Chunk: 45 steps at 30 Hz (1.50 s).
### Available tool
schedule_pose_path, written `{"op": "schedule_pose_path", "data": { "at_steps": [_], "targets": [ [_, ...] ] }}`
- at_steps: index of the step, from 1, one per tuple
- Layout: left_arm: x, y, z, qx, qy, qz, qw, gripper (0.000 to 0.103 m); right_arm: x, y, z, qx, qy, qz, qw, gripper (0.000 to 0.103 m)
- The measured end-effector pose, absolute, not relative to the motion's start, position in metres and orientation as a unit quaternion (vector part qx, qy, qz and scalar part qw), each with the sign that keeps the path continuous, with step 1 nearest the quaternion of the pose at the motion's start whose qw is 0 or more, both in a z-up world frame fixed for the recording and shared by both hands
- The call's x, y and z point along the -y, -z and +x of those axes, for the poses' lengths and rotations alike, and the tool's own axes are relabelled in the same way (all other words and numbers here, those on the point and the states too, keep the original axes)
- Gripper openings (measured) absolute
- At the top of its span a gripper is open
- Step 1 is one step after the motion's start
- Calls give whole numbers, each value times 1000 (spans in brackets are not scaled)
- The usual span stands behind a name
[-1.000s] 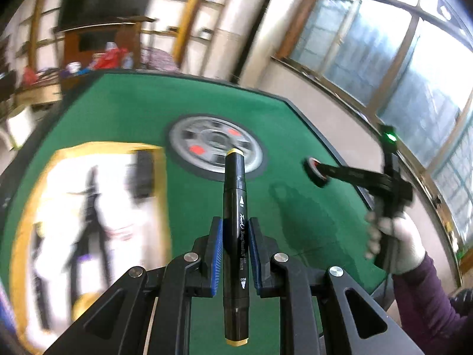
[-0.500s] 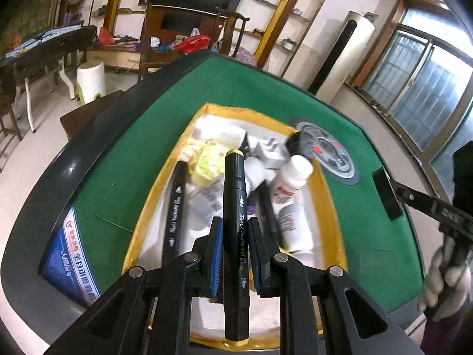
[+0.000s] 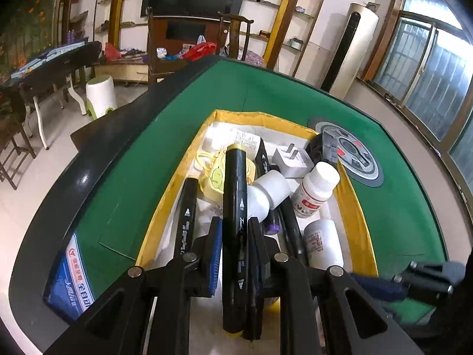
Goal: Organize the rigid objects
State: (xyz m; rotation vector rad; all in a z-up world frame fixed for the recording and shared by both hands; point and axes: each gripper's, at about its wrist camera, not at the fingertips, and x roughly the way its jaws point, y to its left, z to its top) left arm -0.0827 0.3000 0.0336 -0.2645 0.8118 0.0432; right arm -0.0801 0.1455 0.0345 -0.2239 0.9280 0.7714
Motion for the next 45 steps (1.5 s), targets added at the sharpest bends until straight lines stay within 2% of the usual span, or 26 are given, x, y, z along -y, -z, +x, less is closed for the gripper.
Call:
{"op": "schedule_pose_path", "data": {
  "at_steps": [1, 3, 7, 9, 12, 13, 15, 20, 22, 27, 37, 45],
  "targets": [
    [-299, -35, -83, -391, -22, -125, 912, 23, -149, -32, -85, -432, -363, -117, 818, 15],
    [-297, -37, -86, -386, -27, -119, 914, 45, -154, -31, -93, -420, -361, -137, 821, 15],
    [-297, -47, -95, -370, -36, -119, 921, 63, -163, -29, -100, -418, -369, -156, 816, 16],
    [-297, -51, -98, -367, -44, -117, 922, 79, -166, -27, -103, -415, -369, -164, 815, 16],
    [-295, -59, -105, -356, -69, -100, 926, 83, -165, -27, -103, -417, -369, -159, 816, 19],
    [-293, -62, -108, -351, -80, -90, 928, 85, -163, -28, -103, -418, -367, -155, 816, 25],
    [-290, -69, -115, -334, -99, -72, 935, 96, -159, -32, -105, -414, -363, -149, 821, 34],
    [-282, -81, -125, -311, -115, -56, 942, 97, -142, -50, -107, -395, -359, -121, 837, 42],
    [-280, -84, -128, -309, -117, -54, 942, 97, -134, -55, -107, -388, -353, -110, 844, 50],
    [-270, -94, -139, -292, -141, -43, 945, 99, -111, -66, -110, -367, -340, -79, 862, 53],
    [-240, -120, -159, -243, -164, -14, 956, 102, -62, -84, -114, -326, -297, -35, 897, 69],
    [-208, -130, -170, -235, -153, 13, 960, 102, -36, -85, -117, -316, -291, -9, 903, 71]
  ]
}}
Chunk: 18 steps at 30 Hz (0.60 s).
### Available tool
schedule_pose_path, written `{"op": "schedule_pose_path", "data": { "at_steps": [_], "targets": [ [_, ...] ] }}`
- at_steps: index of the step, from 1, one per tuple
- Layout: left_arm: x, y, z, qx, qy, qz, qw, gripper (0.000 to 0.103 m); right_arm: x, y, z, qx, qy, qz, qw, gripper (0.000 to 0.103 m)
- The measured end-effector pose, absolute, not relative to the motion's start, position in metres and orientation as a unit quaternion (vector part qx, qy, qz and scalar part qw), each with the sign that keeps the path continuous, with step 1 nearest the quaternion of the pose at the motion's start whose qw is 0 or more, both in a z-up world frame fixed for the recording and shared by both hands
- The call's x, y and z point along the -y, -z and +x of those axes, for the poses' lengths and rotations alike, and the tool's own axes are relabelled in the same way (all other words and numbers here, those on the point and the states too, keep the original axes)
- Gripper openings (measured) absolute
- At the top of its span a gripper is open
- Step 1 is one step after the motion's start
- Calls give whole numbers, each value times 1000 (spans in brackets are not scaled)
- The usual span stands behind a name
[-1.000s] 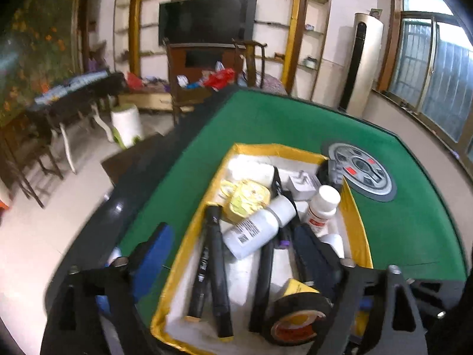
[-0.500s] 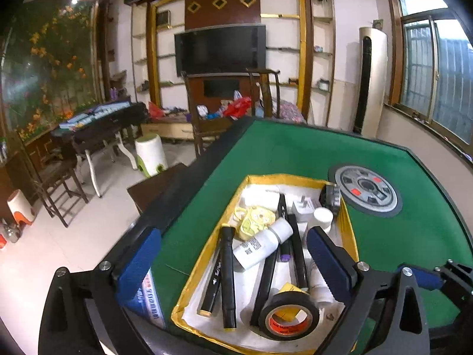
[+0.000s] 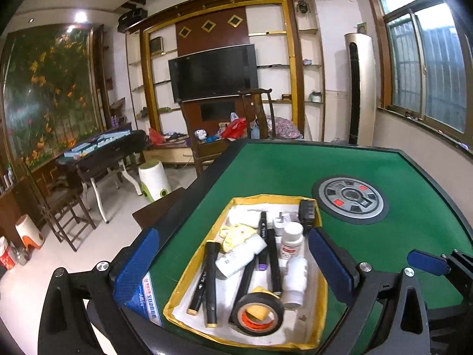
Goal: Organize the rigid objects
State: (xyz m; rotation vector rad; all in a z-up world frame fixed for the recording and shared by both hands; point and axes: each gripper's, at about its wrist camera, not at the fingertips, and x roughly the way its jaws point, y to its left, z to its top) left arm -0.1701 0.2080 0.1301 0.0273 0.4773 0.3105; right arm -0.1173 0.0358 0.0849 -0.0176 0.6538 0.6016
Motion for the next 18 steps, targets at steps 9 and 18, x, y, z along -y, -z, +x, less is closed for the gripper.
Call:
{"op": "schedule_pose_path", "data": {
  "at_steps": [9, 18],
  "targets": [
    [-164, -135, -181, -226, -148, 48, 962, 102, -7, -87, -125, -297, -282, 13, 912, 76],
    [-135, -149, -200, -165, -171, 62, 969, 102, 24, -92, -137, -249, -229, 17, 941, 89]
  ]
}}
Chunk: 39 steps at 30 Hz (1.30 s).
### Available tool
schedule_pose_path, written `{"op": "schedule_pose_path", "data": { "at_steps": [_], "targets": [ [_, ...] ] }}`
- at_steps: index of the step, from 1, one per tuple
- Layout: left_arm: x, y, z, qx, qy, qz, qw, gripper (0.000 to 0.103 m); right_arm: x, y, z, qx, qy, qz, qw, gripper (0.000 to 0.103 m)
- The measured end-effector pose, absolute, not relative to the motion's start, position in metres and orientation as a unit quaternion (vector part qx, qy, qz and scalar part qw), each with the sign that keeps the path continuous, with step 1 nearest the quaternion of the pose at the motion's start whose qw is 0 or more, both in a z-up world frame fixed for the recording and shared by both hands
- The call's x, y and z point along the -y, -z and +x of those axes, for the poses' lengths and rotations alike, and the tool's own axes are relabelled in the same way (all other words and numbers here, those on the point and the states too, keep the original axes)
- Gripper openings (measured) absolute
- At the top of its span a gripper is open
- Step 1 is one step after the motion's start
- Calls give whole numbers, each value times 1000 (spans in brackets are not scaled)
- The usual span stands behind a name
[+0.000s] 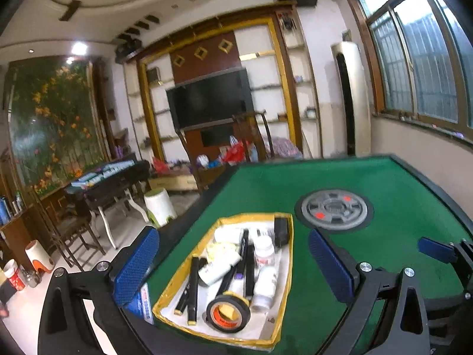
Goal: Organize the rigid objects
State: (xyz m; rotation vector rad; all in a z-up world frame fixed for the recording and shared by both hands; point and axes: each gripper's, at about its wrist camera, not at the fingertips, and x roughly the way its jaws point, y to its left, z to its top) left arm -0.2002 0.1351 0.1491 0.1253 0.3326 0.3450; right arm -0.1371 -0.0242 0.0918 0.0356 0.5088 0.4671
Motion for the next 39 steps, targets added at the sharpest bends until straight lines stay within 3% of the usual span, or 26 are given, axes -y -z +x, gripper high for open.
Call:
{"op": "schedule_pose_path", "data": {
  "at_steps": [6, 15, 39],
  "targets": [
    [-127, -159, -213, -130, -182, 55, 973, 102, 31, -101, -153, -182, -185, -8, 966, 102],
    [-149, -141, -188, -209, -140, -2, 968, 102, 5, -104, -135, -184, -172, -63, 966, 103],
    [-234, -101, -169, -269, -171, -70, 945, 102, -81, -79, -121, -217, -189, -151, 946, 103]
  ]
}}
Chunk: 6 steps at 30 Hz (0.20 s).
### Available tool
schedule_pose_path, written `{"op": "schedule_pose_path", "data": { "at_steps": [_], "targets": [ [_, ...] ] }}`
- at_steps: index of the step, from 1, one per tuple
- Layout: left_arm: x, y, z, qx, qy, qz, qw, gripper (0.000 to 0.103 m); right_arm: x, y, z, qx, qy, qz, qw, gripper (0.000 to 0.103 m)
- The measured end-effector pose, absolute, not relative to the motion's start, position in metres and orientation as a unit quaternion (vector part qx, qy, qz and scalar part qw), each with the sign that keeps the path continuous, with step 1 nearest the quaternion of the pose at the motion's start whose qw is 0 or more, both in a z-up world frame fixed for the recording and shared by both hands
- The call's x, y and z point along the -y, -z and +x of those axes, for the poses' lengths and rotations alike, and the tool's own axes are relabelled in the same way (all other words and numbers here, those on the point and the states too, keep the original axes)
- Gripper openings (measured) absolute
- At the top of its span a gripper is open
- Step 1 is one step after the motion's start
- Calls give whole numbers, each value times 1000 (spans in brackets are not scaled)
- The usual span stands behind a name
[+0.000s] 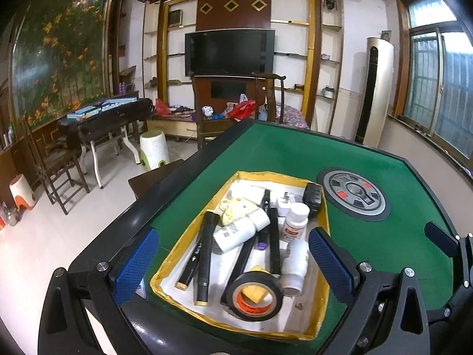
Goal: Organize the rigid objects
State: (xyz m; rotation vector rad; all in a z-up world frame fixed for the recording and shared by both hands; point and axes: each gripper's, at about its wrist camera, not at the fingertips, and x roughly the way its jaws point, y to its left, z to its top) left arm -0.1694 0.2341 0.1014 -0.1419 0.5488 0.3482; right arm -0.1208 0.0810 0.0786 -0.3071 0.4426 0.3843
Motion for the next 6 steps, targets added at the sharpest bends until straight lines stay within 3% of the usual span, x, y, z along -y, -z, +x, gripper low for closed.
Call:
{"op": "schedule_pose_path", "data": {
  "at_steps": [6],
  "targets": [
    [-241, -96, -167, -281, -173, -74, 941, 102, -92, -74, -122, -223, -191, -164, 942, 103]
  ]
}}
